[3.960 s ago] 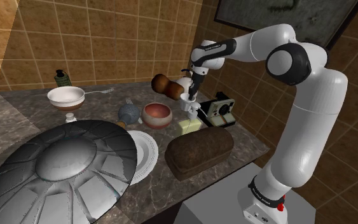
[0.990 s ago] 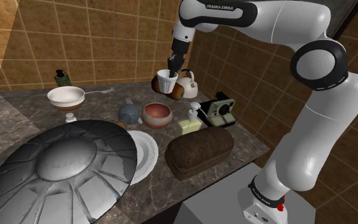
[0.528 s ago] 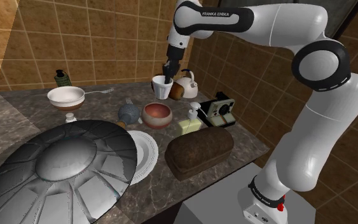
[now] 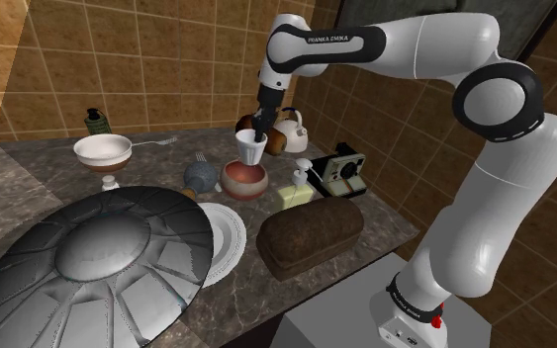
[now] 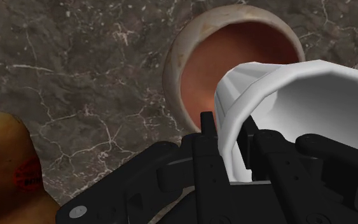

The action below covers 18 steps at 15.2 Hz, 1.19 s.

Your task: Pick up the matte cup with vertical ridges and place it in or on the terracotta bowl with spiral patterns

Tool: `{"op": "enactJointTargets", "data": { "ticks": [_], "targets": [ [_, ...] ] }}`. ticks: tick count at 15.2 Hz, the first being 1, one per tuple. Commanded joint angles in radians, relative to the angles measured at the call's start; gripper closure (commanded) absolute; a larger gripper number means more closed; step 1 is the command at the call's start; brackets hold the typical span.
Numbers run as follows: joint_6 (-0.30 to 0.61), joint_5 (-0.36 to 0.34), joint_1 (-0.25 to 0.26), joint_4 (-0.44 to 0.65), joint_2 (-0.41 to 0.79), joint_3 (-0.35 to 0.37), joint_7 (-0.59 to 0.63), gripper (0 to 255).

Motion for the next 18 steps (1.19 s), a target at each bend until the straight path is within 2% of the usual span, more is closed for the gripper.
{"op": "enactJointTargets", "data": {
  "ticks": [1,5,13,14,18],
  "targets": [
    [0.027,0.002,0.001,-0.022,0.005,0.001,-0.002,255],
    [0.084,0.006,0.001,-0.068,0.016,0.002,-0.010,255],
    [0.084,0.006,0.001,-0.068,0.016,0.002,-0.010,255],
    [0.084,0.006,0.001,-0.068,0.016,0.002,-0.010,0],
    [0.084,0.006,0.001,-0.068,0.016,0.002,-0.010,0]
  ]
}}
